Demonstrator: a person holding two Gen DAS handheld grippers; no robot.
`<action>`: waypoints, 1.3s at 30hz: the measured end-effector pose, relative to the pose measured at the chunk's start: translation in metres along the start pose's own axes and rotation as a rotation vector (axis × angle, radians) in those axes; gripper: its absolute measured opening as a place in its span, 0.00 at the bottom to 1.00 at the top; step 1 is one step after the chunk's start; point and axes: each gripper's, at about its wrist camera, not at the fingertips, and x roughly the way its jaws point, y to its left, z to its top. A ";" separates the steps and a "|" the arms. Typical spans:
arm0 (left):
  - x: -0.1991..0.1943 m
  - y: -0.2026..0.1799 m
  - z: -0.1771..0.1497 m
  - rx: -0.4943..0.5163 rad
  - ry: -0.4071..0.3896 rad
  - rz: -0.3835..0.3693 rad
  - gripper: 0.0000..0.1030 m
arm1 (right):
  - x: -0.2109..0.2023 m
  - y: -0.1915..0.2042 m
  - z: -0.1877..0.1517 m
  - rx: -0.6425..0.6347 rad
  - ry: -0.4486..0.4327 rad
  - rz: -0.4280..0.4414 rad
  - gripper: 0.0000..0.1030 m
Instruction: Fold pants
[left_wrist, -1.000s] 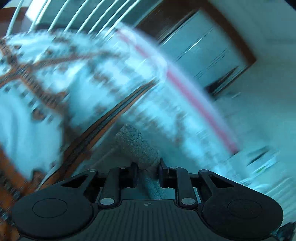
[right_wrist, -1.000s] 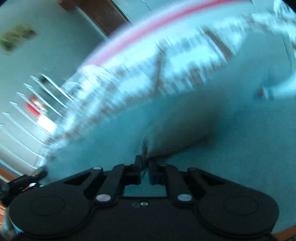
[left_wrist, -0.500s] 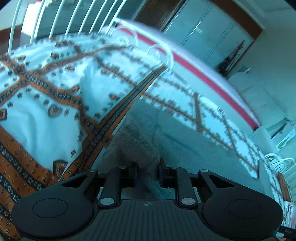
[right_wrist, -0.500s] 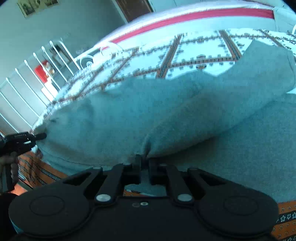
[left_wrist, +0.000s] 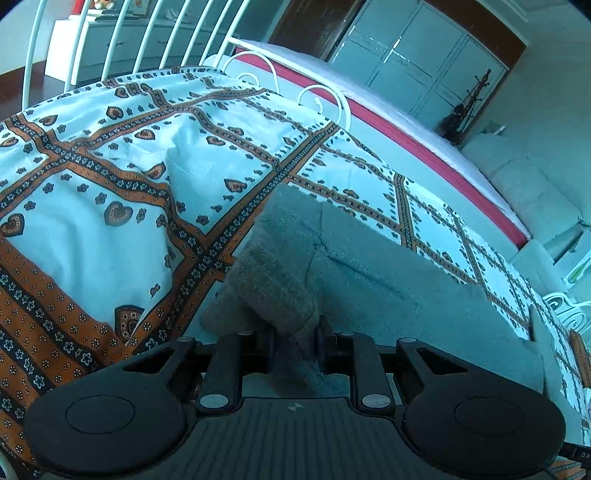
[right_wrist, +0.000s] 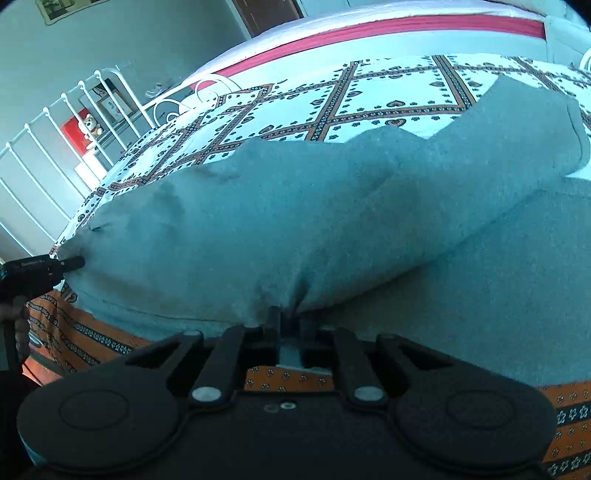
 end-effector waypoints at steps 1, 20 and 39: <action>-0.005 -0.002 0.001 0.002 -0.023 -0.016 0.21 | -0.005 0.001 0.001 -0.005 -0.024 0.010 0.00; -0.023 -0.008 -0.008 0.046 0.000 0.061 0.24 | -0.029 -0.021 0.003 0.080 -0.090 0.038 0.11; 0.007 -0.124 -0.001 0.291 0.048 -0.060 0.24 | -0.024 -0.053 0.055 0.075 -0.137 -0.085 0.15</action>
